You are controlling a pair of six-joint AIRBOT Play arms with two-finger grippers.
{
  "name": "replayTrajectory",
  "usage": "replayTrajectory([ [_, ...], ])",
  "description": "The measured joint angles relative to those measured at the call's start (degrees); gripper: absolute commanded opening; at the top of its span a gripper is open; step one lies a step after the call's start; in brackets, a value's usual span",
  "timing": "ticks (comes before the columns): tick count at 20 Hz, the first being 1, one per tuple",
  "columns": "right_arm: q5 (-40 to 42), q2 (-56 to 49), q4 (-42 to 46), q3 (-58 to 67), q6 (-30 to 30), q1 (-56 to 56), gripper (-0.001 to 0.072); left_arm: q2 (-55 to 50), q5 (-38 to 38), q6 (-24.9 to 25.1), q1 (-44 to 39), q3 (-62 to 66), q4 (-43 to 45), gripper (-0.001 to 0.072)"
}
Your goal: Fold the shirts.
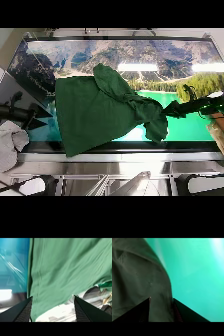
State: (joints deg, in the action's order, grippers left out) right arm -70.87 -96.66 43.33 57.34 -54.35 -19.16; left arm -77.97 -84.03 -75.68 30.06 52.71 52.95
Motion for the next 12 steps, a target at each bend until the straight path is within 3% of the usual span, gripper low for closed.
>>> replayTrajectory([
  [1, -0.7, -0.9, -0.4, 0.3, 0.4, 0.5, 0.0355, 1.4, 0.2, 0.0, 0.0, -2.1, 0.0, 0.0545],
  [3, -1.1, -2.3, -0.1, 0.6, 1.2, 1.6, 0.0024, 3.6, 1.1, -0.5, 0.1, -6.3, 0.0, 0.0546],
  [8, -1.7, -3.3, 0.0, 1.2, 3.1, 2.6, 0.0023, 5.4, 6.0, -1.3, -0.6, -15.6, 0.0, 0.0545],
  [12, -1.8, -3.5, -1.5, 1.4, 3.5, 2.8, 0.0022, 1.6, 8.7, -1.7, -5.8, -19.5, -0.3, 0.0545],
])
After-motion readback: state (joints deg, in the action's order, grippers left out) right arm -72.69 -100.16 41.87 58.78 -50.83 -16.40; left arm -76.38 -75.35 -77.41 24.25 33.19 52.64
